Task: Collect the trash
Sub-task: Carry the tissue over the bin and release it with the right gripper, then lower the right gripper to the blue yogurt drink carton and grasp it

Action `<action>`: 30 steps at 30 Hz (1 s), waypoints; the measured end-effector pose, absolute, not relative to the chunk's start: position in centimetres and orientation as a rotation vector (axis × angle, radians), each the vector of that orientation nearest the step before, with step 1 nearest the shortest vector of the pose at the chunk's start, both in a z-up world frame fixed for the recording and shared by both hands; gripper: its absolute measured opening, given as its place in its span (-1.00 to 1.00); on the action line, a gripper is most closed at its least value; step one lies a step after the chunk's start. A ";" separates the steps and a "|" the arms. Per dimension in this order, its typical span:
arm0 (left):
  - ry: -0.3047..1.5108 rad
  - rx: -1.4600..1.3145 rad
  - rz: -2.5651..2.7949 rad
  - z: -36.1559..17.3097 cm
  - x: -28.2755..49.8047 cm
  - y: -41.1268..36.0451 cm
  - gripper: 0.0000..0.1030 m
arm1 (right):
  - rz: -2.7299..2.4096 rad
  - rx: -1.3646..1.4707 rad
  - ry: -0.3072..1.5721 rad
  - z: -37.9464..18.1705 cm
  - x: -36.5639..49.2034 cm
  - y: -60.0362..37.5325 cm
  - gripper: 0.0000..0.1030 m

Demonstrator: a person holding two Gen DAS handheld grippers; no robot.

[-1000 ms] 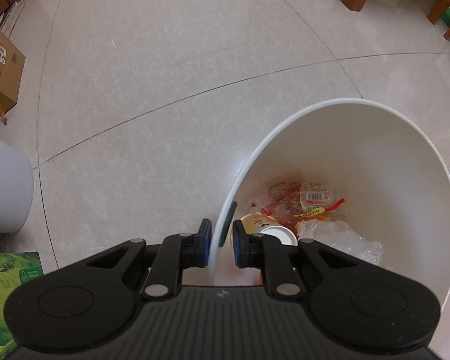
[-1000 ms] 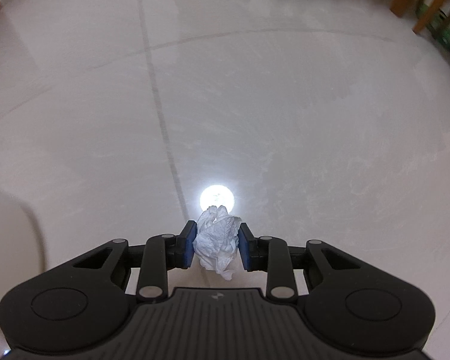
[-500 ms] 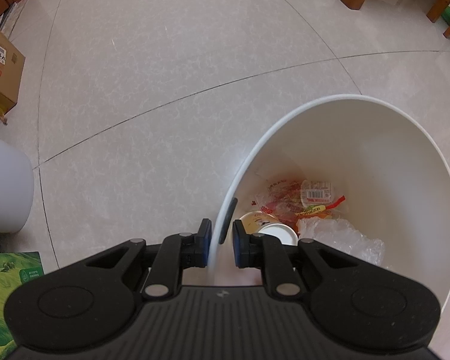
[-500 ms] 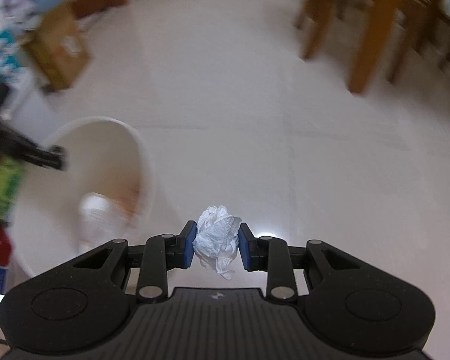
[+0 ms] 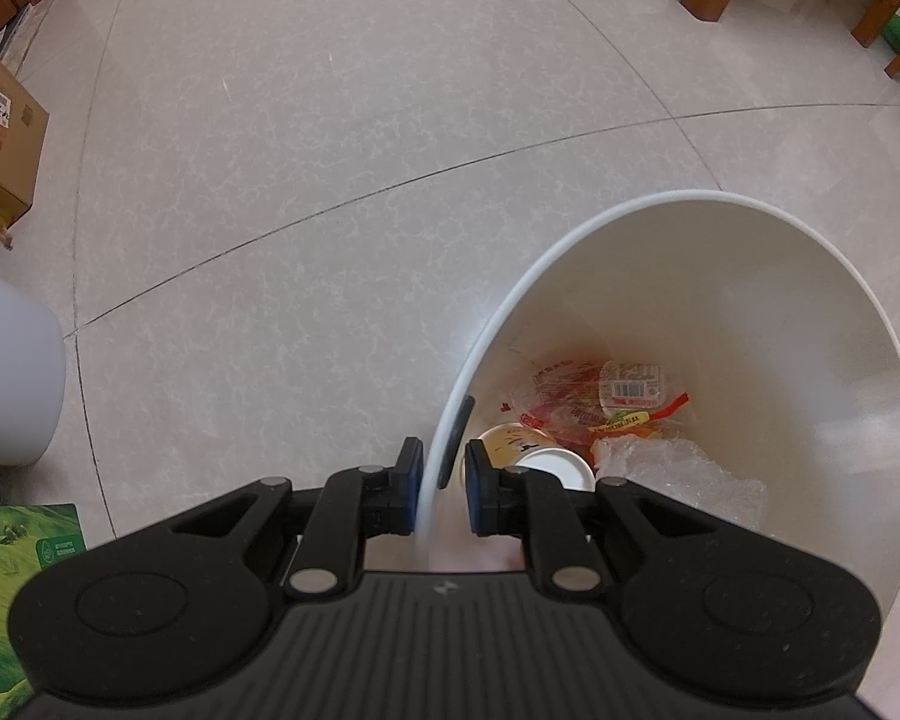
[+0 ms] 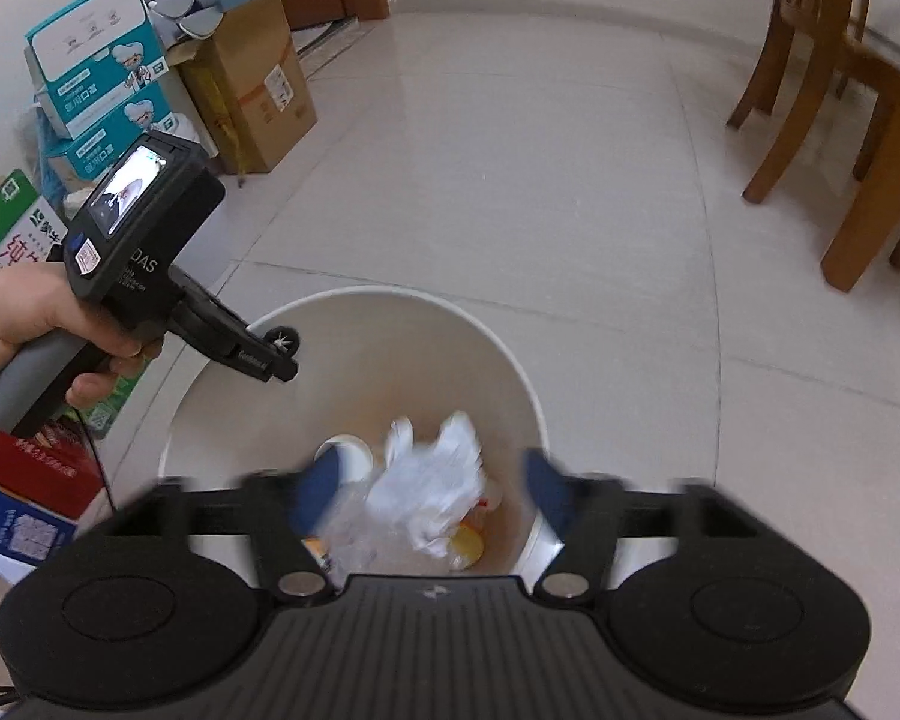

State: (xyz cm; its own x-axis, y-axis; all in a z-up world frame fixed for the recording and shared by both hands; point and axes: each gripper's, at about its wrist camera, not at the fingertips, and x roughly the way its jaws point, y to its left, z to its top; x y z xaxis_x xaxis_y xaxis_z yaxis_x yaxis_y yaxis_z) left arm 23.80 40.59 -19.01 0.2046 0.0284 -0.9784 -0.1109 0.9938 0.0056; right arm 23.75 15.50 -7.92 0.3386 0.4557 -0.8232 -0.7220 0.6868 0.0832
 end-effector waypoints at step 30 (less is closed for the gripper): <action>1.368 -0.082 0.100 -19.1 24.0 40.8 -0.74 | 0.015 0.038 1.345 -23.4 25.5 -7.5 0.91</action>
State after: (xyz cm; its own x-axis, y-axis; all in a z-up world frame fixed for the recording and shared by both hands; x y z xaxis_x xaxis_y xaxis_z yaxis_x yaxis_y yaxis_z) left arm 23.96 40.81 -19.05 0.1987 0.0234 -0.9798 -0.1193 0.9929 -0.0005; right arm 25.52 -7.47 -23.44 0.2237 0.0332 -0.9741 0.0109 0.9993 0.0365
